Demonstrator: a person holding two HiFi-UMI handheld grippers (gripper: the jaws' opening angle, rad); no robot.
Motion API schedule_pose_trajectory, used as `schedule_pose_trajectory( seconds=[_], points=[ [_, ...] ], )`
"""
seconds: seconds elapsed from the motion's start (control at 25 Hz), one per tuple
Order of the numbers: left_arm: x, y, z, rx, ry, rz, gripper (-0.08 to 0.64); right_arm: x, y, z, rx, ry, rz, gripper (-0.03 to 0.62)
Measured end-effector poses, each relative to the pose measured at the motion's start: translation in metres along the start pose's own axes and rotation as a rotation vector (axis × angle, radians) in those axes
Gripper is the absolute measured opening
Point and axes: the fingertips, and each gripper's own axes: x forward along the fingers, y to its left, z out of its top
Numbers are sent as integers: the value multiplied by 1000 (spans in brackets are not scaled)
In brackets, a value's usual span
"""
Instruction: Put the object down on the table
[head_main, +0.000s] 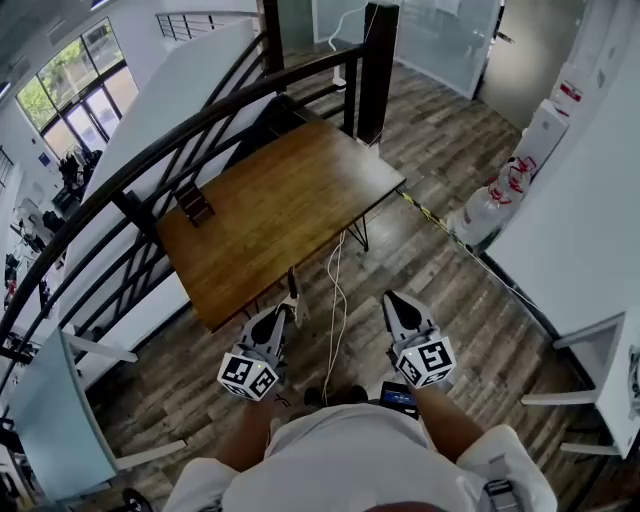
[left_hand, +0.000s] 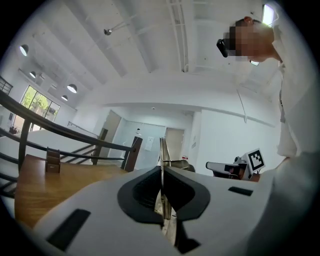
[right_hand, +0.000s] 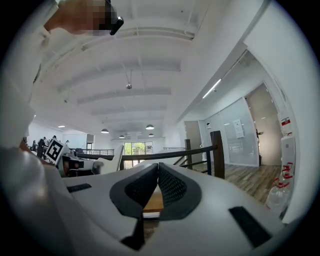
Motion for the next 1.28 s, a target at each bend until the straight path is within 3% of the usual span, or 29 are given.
schedule_pose_trajectory(
  seconds=[0.12, 0.36, 0.88, 1.28],
  points=[
    [4, -2, -1, -20, 0, 12, 17, -3, -5, 5, -15, -14, 8, 26],
    [15, -14, -5, -64, -2, 34, 15, -16, -23, 8, 41, -36, 23, 26],
    [42, -78, -3, -114, -56, 33, 17, -59, -72, 16, 90, -60, 100, 26],
    [58, -74, -18, -132, -36, 50, 17, -79, -114, -1, 134, -41, 35, 26]
  ],
)
